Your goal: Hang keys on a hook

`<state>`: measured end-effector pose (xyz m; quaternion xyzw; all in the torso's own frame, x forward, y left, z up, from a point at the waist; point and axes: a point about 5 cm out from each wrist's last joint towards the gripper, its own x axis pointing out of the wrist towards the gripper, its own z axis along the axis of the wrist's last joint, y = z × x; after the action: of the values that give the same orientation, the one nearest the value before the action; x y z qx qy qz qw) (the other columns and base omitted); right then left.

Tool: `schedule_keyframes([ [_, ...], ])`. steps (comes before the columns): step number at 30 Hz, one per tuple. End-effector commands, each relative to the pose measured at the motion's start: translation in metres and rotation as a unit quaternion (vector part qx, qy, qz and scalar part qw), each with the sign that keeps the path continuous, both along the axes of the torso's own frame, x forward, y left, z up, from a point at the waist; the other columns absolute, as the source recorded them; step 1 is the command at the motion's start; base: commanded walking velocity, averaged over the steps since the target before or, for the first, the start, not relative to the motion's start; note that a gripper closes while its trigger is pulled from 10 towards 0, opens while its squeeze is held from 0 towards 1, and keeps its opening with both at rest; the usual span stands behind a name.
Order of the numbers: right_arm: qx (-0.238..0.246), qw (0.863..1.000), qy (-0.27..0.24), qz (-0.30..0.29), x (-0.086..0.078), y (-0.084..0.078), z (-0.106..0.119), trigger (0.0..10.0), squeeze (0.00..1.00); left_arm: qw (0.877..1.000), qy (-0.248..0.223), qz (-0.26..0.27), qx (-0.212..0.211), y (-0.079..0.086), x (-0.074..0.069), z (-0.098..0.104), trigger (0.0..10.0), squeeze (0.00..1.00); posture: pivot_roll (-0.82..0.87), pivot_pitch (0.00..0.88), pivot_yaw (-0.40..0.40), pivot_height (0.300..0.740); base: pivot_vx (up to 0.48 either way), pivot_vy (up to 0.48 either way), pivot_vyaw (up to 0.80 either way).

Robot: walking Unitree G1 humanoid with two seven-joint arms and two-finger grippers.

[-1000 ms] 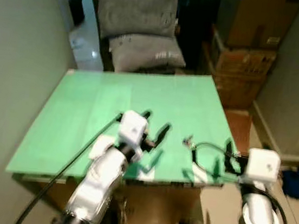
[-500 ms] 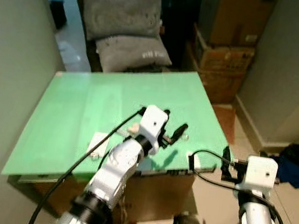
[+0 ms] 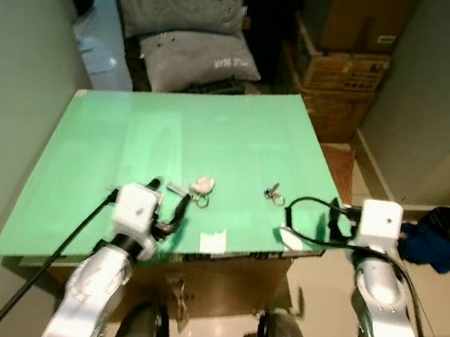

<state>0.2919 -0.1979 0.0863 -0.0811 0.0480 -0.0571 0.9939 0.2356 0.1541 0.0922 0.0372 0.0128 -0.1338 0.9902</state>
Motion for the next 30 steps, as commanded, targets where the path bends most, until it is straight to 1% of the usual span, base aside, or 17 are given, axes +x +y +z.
schedule_keyframes([
  [1, -0.001, 1.0, -0.008, 0.007, 0.011, -0.001, 0.003, 10.0, 0.0, 1.0, -0.009, 0.017, 0.018, 0.011, -0.014, 0.012, 10.0, 0.0, 0.09, 0.179, 0.037, 0.646, 0.0, 0.0, 0.0],
  [4, -0.008, 1.0, -0.011, 0.01, 0.027, -0.001, 0.007, 10.0, 0.0, 0.999, 0.002, 0.032, 0.029, 0.02, -0.027, 0.013, 10.0, 0.0, 0.11, 0.191, 0.03, 0.646, 0.0, 0.0, 0.0],
  [7, -0.018, 1.0, -0.012, 0.02, 0.04, 0.001, 0.011, 10.0, 0.0, 0.998, 0.007, 0.05, 0.034, 0.027, -0.039, 0.017, 10.0, 0.0, 0.16, 0.218, 0.017, 0.646, 0.0, 0.0, 0.0],
  [9, -0.025, 0.999, -0.011, 0.027, 0.048, 0.002, 0.014, 10.0, 0.0, 0.998, 0.007, 0.057, 0.036, 0.029, -0.045, 0.02, 10.0, 0.0, 0.17, 0.229, 0.011, 0.646, 0.0, 0.0, 0.0],
  [11, -0.027, 0.999, -0.013, 0.032, 0.052, 0.003, 0.016, 10.0, 0.0, 0.997, 0.008, 0.062, 0.038, 0.029, -0.049, 0.022, 10.0, 0.0, 0.19, 0.243, 0.01, 0.646, 0.0, 0.0, 0.0],
  [15, -0.02, 0.998, -0.012, 0.057, 0.063, 0.017, 0.017, 10.0, 0.0, 0.997, 0.018, 0.065, 0.039, 0.028, -0.06, 0.027, 10.0, 0.0, 0.21, 0.266, 0.001, 0.646, 0.0, 0.0, 0.0],
  [16, -0.018, 0.998, -0.012, 0.06, 0.064, 0.019, 0.018, 10.0, 0.0, 0.997, 0.018, 0.065, 0.04, 0.027, -0.061, 0.027, 10.0, 0.0, 0.21, 0.266, 0.001, 0.646, 0.0, 0.0, 0.0],
  [19, -0.003, 0.995, -0.018, 0.095, 0.066, 0.038, 0.017, 10.0, 0.0, 0.996, 0.021, 0.074, 0.04, 0.028, -0.066, 0.03, 10.0, 0.0, 0.24, 0.278, -0.007, 0.646, 0.0, 0.0, 0.0],
  [20, -0.003, 0.995, -0.018, 0.095, 0.066, 0.038, 0.017, 10.0, 0.0, 0.996, 0.021, 0.074, 0.04, 0.028, -0.066, 0.03, 10.0, 0.0, 0.24, 0.278, -0.007, 0.646, 0.0, 0.0, 0.0],
  [21, -0.003, 0.994, -0.024, 0.11, 0.066, 0.047, 0.017, 10.0, 0.0, 0.996, 0.02, 0.08, 0.041, 0.029, -0.068, 0.032, 10.0, 0.0, 0.25, 0.278, -0.011, 0.646, 0.0, 0.0, 0.0],
  [24, -0.005, 0.991, -0.042, 0.129, 0.063, 0.061, 0.018, 10.0, 0.0, 0.995, 0.019, 0.087, 0.04, 0.029, -0.072, 0.036, 10.0, 0.0, 0.26, 0.282, -0.022, 0.646, 0.0, 0.0, 0.0],
  [26, -0.01, 0.99, -0.053, 0.13, 0.06, 0.067, 0.016, 10.0, 0.0, 0.995, 0.021, 0.087, 0.037, 0.028, -0.074, 0.036, 10.0, 0.0, 0.26, 0.28, -0.028, 0.646, 0.0, 0.0, 0.0],
  [27, -0.01, 0.99, -0.053, 0.13, 0.06, 0.067, 0.016, 10.0, 0.0, 0.995, 0.021, 0.087, 0.037, 0.028, -0.074, 0.036, 10.0, 0.0, 0.26, 0.28, -0.028, 0.646, 0.0, 0.0, 0.0],
  [28, -0.009, 0.99, -0.054, 0.132, 0.055, 0.073, 0.011, 10.0, 0.0, 0.995, 0.023, 0.087, 0.034, 0.026, -0.074, 0.035, 10.0, 0.0, 0.25, 0.277, -0.034, 0.646, 0.0, 0.0, 0.0],
  [30, -0.006, 0.99, -0.051, 0.129, 0.052, 0.076, 0.008, 10.0, 0.0, 0.995, 0.022, 0.087, 0.031, 0.025, -0.072, 0.035, 10.0, 0.0, 0.24, 0.277, -0.036, 0.646, 0.0, 0.0, 0.0],
])
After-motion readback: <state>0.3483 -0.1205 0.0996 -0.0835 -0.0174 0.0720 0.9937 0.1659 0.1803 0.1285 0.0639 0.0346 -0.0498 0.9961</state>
